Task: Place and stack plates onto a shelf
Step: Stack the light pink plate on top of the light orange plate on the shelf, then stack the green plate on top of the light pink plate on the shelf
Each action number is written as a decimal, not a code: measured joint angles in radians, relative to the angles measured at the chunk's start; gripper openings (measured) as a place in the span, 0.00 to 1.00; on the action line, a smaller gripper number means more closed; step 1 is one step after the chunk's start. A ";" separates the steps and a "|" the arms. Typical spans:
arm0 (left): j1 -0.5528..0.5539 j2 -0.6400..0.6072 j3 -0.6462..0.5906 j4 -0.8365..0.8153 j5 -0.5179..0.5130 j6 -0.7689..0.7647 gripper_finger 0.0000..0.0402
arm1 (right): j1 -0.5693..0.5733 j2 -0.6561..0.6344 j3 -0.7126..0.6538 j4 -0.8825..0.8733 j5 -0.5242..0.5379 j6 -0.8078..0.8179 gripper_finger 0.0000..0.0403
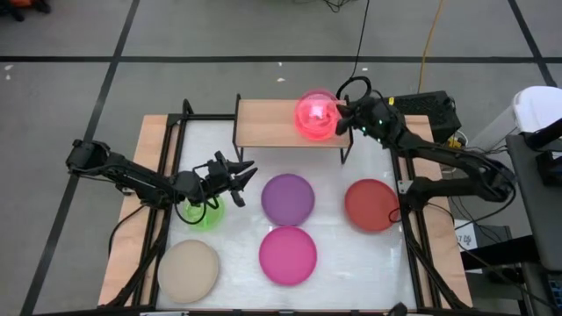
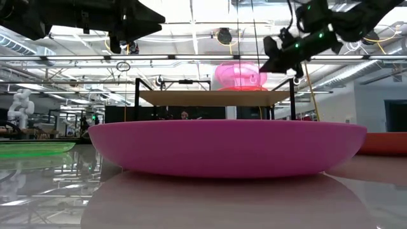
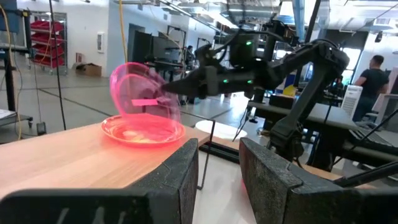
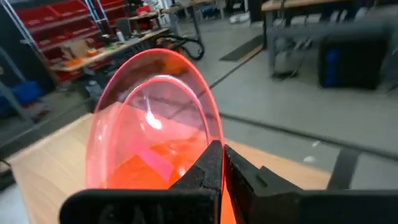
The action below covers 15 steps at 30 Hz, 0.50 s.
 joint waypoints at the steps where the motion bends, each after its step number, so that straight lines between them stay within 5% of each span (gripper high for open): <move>1: 0.000 0.000 0.000 0.000 0.000 0.000 0.30 | -0.019 0.015 0.000 0.006 -0.035 0.025 0.00; 8: 0.001 0.000 0.000 0.000 0.000 0.006 0.30 | -0.065 0.051 0.000 0.011 -0.080 0.026 0.02; 15: 0.001 0.000 0.000 -0.001 0.000 0.006 0.30 | -0.064 0.050 0.000 0.011 -0.084 0.005 0.19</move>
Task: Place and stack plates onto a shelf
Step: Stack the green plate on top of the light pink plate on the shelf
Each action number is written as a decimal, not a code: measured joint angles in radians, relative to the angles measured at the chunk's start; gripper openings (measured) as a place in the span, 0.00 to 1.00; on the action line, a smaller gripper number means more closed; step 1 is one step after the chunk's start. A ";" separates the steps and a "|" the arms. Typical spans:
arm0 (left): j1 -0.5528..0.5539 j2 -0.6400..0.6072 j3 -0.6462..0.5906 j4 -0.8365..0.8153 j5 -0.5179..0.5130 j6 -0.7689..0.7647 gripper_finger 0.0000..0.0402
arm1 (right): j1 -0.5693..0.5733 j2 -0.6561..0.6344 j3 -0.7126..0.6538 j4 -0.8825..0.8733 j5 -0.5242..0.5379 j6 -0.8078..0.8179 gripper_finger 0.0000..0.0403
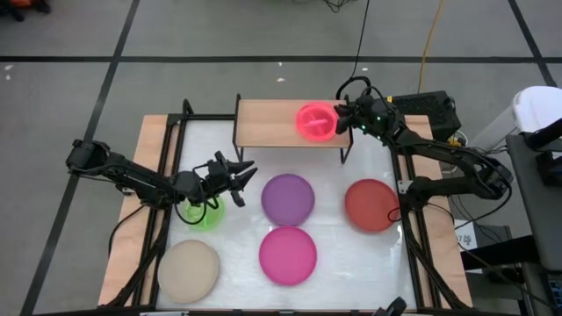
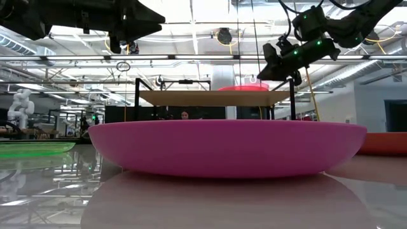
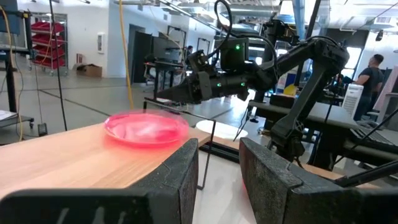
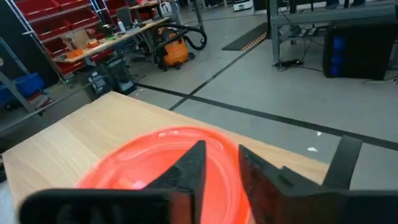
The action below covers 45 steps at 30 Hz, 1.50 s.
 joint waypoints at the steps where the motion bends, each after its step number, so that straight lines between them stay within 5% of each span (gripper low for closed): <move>1: 0.000 0.000 0.000 0.000 0.000 0.000 0.30 | 0.001 -0.003 0.000 0.000 -0.012 0.000 0.23; 6: -0.003 0.000 0.000 -0.002 0.000 0.000 0.30 | 0.001 -0.057 0.000 0.061 -0.108 0.010 0.36; 11: -0.035 0.000 0.008 -0.061 -0.046 0.047 0.30 | 0.014 -0.186 0.000 0.106 -0.347 0.026 0.40; 18: -0.121 0.004 0.267 -0.630 -0.191 -0.001 0.30 | 0.125 -0.379 0.000 0.011 -0.543 -0.024 0.38; 23: -0.156 0.064 0.426 -0.937 -0.196 -0.170 0.30 | 0.274 -0.487 0.000 -0.064 -0.547 -0.093 0.38; 28: -0.175 0.126 0.456 -1.160 -0.154 -0.372 0.30 | 0.403 -0.560 0.000 -0.225 -0.534 -0.205 0.38; 34: -0.173 0.161 0.458 -1.500 -0.016 -0.713 0.30 | 0.524 -0.583 -0.046 -0.360 -0.281 -0.261 0.38; 45: -0.170 0.164 0.458 -1.796 0.232 -1.047 0.30 | 0.643 -0.578 -0.350 0.070 0.408 -0.318 0.38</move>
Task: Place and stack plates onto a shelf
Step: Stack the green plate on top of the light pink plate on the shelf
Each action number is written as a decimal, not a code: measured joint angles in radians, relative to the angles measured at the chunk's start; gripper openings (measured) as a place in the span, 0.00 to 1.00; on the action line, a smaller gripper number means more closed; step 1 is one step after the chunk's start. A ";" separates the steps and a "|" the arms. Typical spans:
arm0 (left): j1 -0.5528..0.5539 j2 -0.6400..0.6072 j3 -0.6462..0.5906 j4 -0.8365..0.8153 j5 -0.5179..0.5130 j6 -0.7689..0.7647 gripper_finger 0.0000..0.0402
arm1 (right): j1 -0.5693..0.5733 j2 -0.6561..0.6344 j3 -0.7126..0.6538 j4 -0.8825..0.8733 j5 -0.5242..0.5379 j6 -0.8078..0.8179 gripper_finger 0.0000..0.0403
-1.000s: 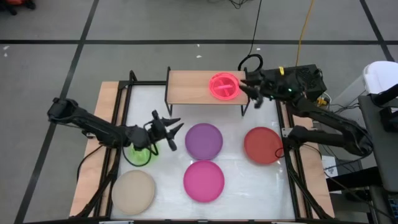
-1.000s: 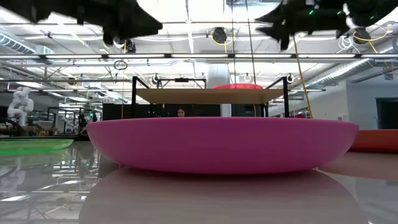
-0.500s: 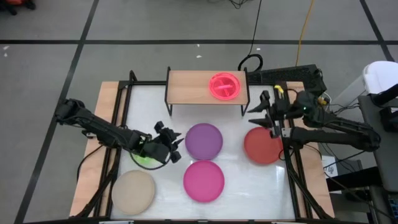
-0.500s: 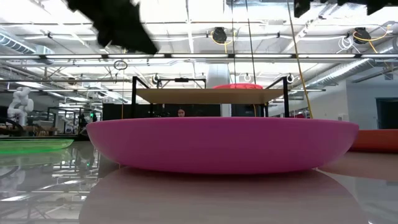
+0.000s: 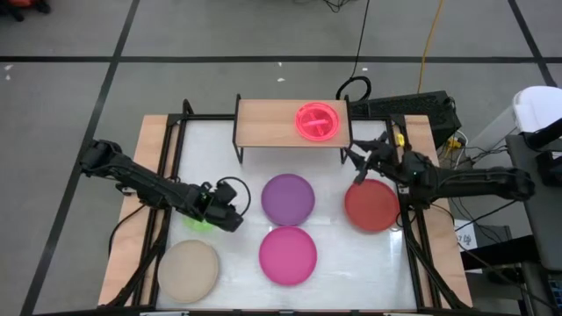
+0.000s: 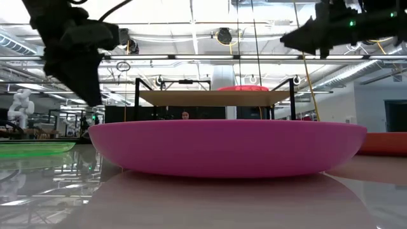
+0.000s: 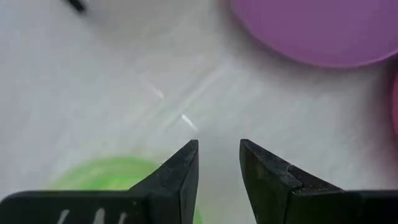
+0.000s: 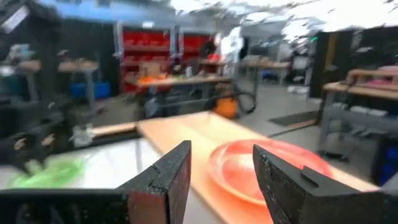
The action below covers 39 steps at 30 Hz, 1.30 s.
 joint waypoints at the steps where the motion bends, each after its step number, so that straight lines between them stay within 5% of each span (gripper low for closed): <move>1: 0.000 0.000 0.000 -0.012 0.014 -0.023 0.30 | 0.005 0.001 -0.019 0.051 0.023 -0.012 0.38; 9: 0.001 0.032 0.000 -0.005 0.072 -0.171 0.30 | 0.021 0.000 -0.069 0.256 0.045 -0.120 0.38; 19: 0.015 0.239 0.000 -0.071 0.264 -0.207 0.30 | 0.025 0.005 -0.069 0.160 0.016 -0.103 0.38; 32: 0.024 0.271 0.003 -0.102 0.271 -0.248 0.30 | 0.031 0.005 -0.069 0.131 0.015 -0.101 0.38; 39: 0.033 0.265 0.003 -0.109 0.285 -0.172 0.11 | 0.031 0.005 -0.069 0.118 0.015 -0.101 0.38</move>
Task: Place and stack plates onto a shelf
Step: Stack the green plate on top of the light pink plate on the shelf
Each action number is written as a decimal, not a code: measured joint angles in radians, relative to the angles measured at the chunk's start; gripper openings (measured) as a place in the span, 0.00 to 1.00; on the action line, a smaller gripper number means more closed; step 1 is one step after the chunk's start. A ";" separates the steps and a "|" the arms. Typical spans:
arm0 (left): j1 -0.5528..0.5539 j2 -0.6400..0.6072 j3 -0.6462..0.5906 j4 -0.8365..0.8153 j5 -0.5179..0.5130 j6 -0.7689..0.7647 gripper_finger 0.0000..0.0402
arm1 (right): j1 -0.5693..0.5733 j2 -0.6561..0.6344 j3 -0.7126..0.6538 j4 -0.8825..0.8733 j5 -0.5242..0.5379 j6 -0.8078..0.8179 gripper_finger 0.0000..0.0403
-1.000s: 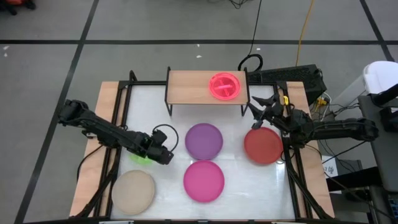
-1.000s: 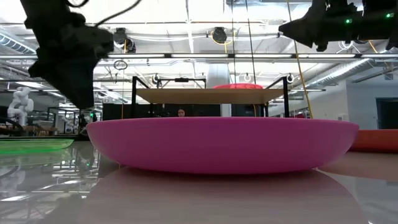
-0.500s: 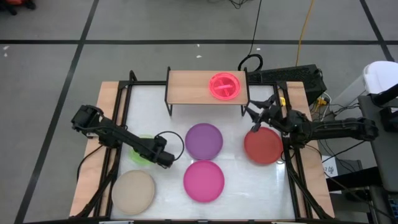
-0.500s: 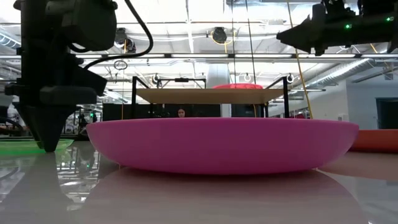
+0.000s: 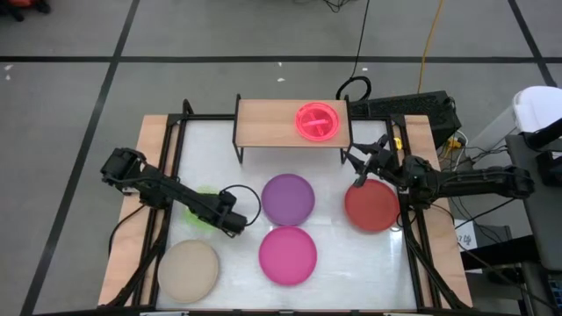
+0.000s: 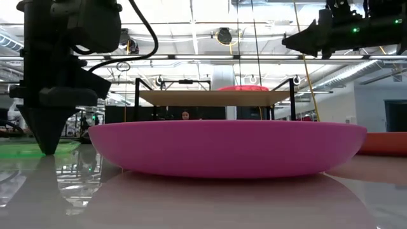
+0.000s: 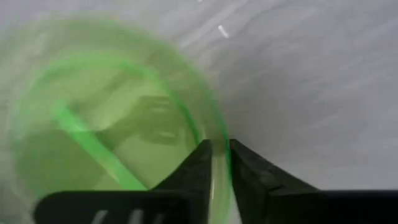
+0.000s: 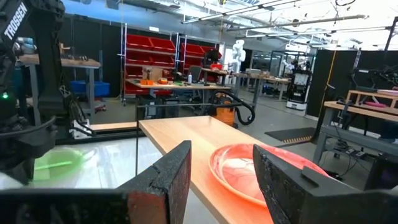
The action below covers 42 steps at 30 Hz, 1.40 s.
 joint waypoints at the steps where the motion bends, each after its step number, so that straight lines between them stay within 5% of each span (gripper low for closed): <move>1: 0.003 0.002 0.004 -0.013 -0.004 0.013 0.07 | 0.000 0.000 0.000 0.000 0.000 0.000 0.38; 12: 0.023 0.002 0.339 -0.344 -0.121 0.144 0.01 | 0.000 0.000 0.000 0.002 0.000 0.000 0.38; 18: 0.026 0.001 0.651 -0.642 -0.380 0.159 0.00 | 0.000 0.000 0.000 0.003 0.000 0.000 0.38; 21: 0.047 0.000 0.776 -0.648 -0.570 0.291 0.00 | 0.000 0.000 0.000 0.006 0.000 0.000 0.38; 25: 0.113 -0.001 0.863 -0.485 -0.734 0.608 0.00 | 0.000 -0.010 0.000 0.044 -0.001 -0.005 0.38; 32: 0.279 0.020 0.875 0.133 -0.607 1.300 0.00 | 0.004 -0.113 0.000 0.086 0.000 -0.075 0.38; 42: 0.436 0.167 0.874 0.535 -0.515 1.694 0.00 | 0.004 -0.224 0.000 0.014 0.002 -0.120 0.38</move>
